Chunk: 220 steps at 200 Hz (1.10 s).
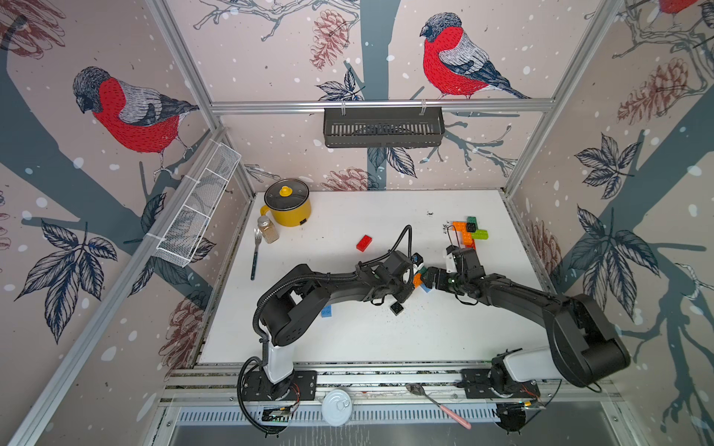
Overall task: Assemble a small pinwheel with lego
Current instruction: Assemble the lego brick with the lego brick.
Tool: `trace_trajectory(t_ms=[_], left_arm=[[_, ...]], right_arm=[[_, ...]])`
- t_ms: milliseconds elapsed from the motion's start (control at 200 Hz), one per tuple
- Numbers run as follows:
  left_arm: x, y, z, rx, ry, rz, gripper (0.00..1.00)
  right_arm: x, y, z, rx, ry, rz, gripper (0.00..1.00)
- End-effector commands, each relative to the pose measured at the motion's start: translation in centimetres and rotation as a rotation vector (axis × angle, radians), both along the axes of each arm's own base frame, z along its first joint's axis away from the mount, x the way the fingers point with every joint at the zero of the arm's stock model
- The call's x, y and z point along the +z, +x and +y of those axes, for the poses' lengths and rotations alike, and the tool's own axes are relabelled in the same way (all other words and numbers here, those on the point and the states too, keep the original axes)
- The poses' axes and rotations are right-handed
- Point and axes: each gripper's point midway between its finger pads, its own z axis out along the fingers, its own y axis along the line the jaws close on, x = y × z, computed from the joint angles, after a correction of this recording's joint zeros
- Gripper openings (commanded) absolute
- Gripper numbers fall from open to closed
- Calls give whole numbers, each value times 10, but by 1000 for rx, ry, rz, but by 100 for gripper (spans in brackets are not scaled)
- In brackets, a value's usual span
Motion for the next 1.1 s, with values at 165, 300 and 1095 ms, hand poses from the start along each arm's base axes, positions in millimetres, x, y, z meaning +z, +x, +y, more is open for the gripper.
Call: trace_trajectory(t_ms=[165, 300, 1095], left_arm=[[-9, -4, 8, 17, 44, 33, 11], [-17, -5, 11, 27, 54, 43, 10], [-7, 7, 19, 81, 47, 3, 26]], right_arm=[[-40, -21, -46, -145, -206, 152, 97], [-42, -23, -47, -150, -227, 157, 97], [-41, -26, -39, -150, -203, 190, 99]])
